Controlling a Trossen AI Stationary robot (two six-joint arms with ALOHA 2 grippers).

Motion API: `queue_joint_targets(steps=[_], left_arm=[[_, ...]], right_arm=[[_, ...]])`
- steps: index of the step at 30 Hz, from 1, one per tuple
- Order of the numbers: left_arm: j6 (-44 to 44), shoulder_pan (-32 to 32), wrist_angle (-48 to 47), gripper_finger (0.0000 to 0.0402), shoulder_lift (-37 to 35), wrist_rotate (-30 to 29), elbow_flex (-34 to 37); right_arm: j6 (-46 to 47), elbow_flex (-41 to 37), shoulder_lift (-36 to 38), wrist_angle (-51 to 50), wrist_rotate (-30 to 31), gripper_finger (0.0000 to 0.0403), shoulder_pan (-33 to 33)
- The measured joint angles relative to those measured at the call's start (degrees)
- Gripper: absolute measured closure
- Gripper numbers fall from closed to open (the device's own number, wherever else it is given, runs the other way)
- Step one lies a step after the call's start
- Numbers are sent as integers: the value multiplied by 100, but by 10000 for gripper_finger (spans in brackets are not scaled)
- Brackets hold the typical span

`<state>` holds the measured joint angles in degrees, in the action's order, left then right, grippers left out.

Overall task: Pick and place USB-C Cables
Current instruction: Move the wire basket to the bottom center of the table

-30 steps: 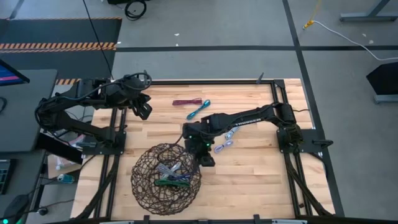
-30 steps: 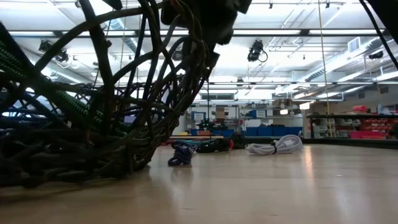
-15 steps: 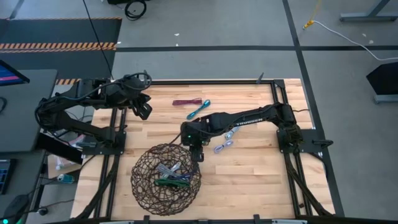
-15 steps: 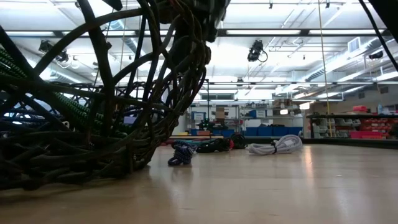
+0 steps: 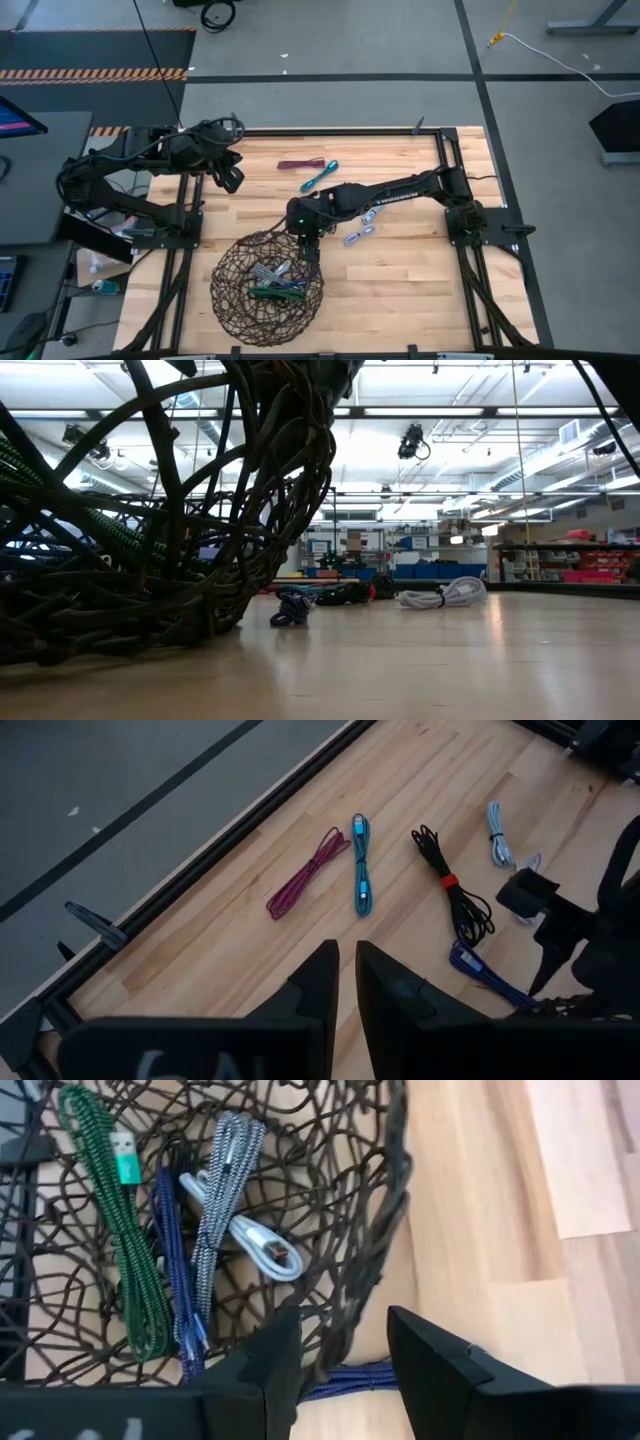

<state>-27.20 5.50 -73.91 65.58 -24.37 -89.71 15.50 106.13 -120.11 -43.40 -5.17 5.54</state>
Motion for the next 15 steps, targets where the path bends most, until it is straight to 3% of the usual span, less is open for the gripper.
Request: queue_joint_targets(steps=[15], left_arm=[[-2,2,0,356,0,-1,0]], right_arm=[[197,-394,-2,200,77,200,-39]])
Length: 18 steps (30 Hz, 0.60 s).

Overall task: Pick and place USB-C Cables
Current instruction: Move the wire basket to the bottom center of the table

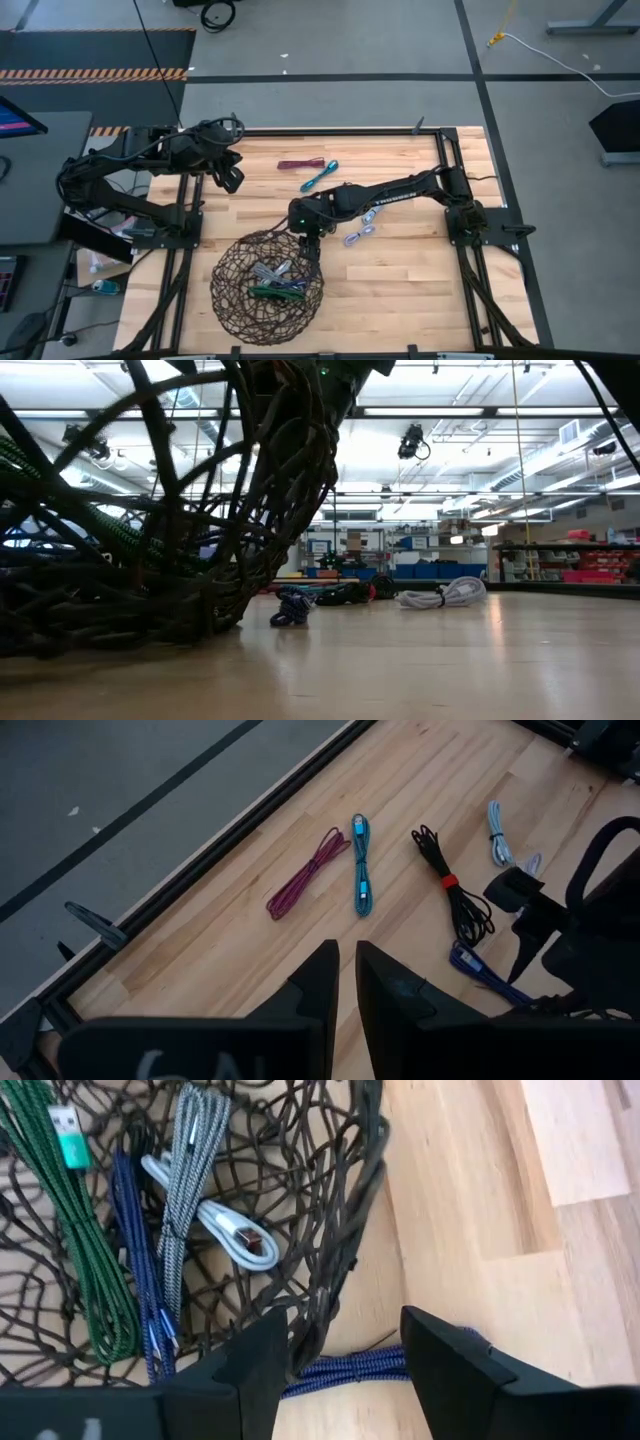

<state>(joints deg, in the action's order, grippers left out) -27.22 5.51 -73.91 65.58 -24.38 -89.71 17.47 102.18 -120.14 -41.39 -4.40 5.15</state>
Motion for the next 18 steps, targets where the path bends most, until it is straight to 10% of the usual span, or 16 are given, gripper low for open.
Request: queue_joint_targets(steps=[12,18], left_arm=[[-10,-2,0,356,0,0,0],[-9,0,0,356,0,0,0]], right_arm=[[-106,-15,0,249,-123,207,8],[-89,-15,0,228,-251,288,6]])
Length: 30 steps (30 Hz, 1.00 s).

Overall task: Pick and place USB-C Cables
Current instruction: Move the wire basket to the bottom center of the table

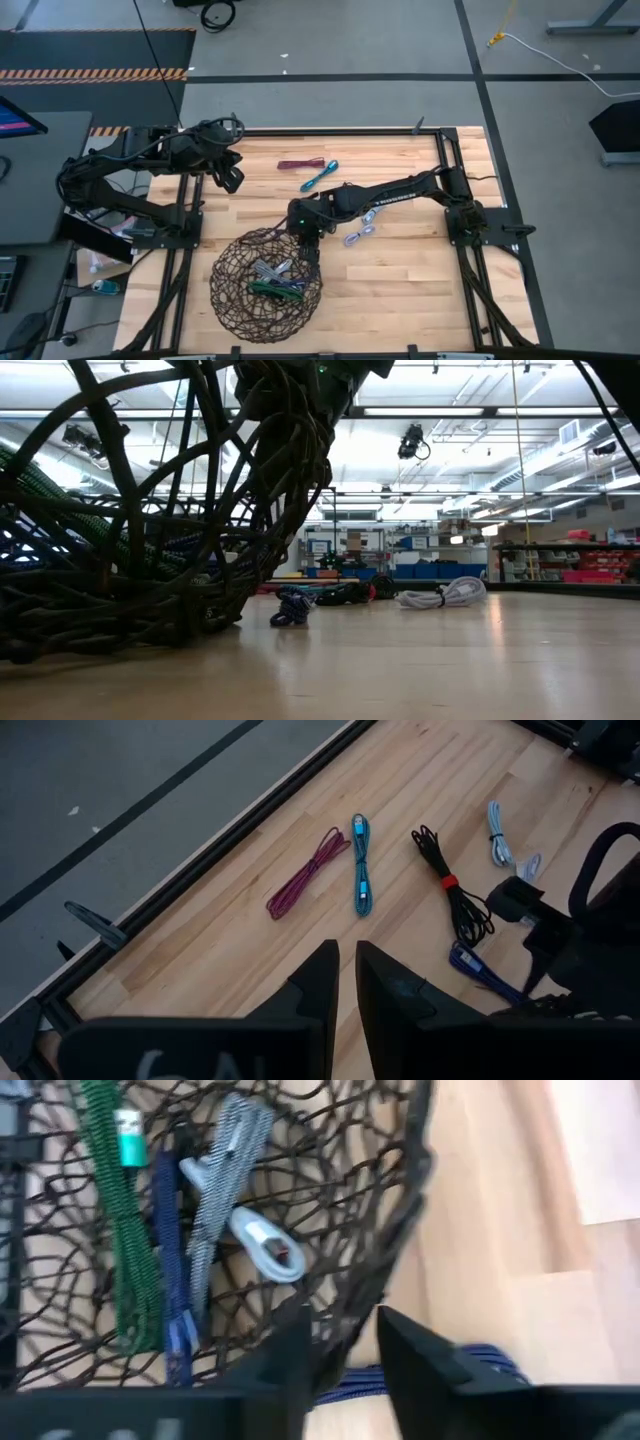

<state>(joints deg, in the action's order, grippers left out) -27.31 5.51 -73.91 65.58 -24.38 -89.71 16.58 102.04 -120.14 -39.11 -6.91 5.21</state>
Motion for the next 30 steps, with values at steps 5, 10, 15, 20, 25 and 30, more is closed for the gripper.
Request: queue_joint_targets(steps=[5,10,15,20,25,30], left_arm=[[1,0,0,356,0,1,0],[4,-2,0,356,0,2,0],[9,0,0,356,0,0,0],[9,-1,0,356,0,0,0],[8,-1,0,356,0,2,0],[6,0,-1,356,2,1,0]], right_arm=[[58,0,0,66,-158,382,0],[-70,-4,-2,-78,-393,383,19],[-71,2,0,-193,-527,395,80],[-126,17,9,-548,-557,396,96],[-218,12,63,-1089,-464,396,93],[-451,4,221,-1425,-180,396,-3]])
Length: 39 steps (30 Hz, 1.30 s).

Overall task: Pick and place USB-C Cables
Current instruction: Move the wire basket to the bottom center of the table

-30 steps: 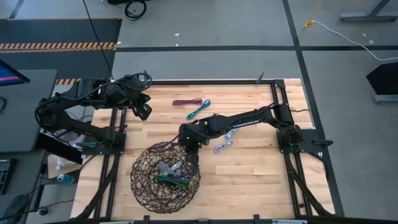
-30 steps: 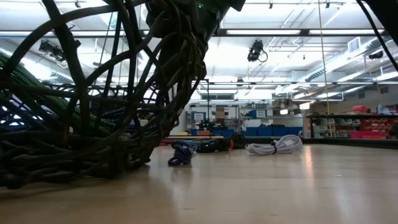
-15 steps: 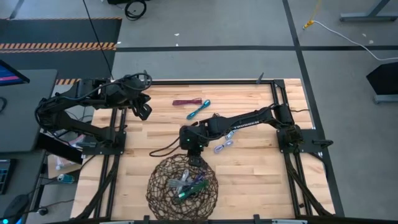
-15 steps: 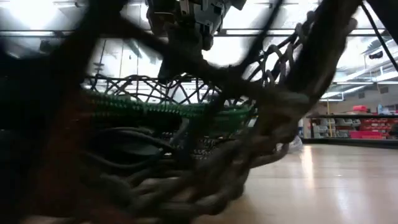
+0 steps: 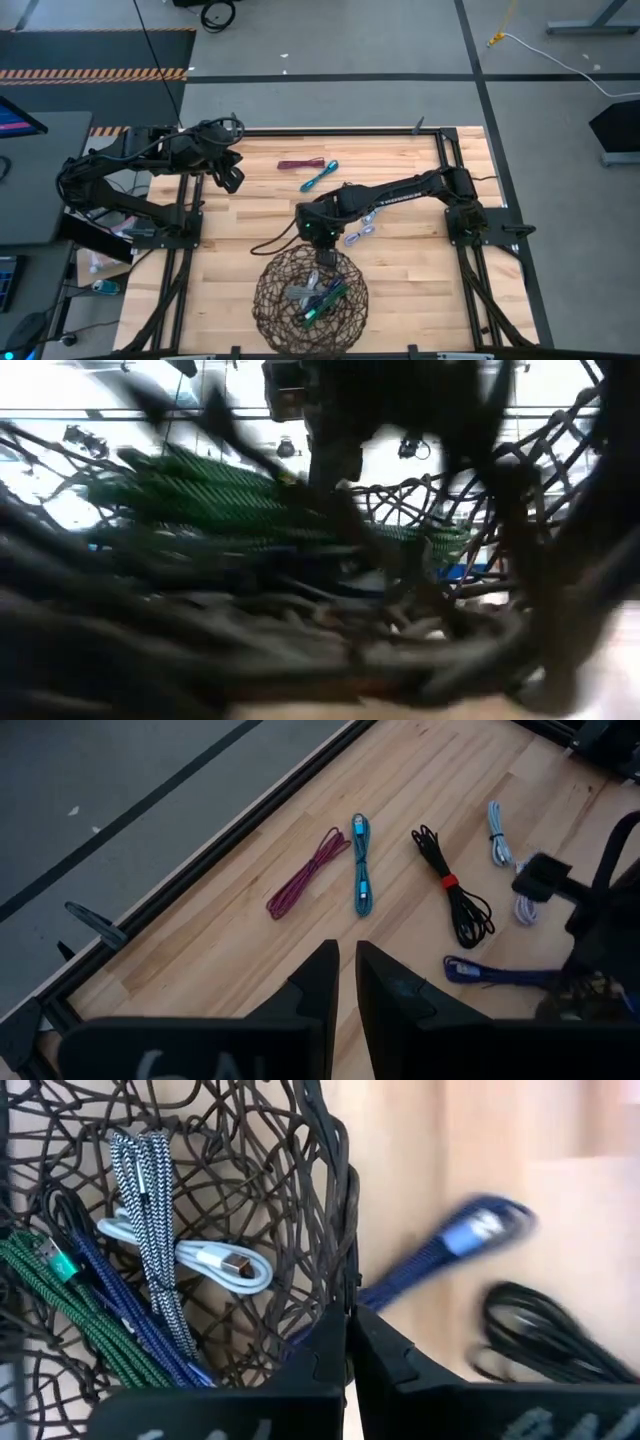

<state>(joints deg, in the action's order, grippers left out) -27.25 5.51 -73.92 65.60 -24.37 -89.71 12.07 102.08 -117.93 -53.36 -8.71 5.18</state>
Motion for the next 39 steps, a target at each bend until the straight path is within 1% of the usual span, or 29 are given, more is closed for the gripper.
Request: queue_joint_targets(steps=[6,12,17,22,31,34,39], left_arm=[[-3,0,1,356,0,0,0],[-17,1,0,356,0,-1,0],[-40,-1,1,356,0,-1,0],[-56,1,1,356,-2,1,0],[-54,1,3,356,-1,0,0],[-54,-1,3,356,0,1,0],[-55,1,3,356,0,1,0]], right_arm=[[-38,-11,415,-609,653,396,-198],[-55,-11,663,-890,789,396,-335],[-75,-11,682,-953,627,395,-389],[-37,-9,653,-854,437,395,-192],[-59,-17,649,-687,366,394,-36],[-67,-17,649,-517,291,378,-36],[-114,-17,649,-462,286,329,0]])
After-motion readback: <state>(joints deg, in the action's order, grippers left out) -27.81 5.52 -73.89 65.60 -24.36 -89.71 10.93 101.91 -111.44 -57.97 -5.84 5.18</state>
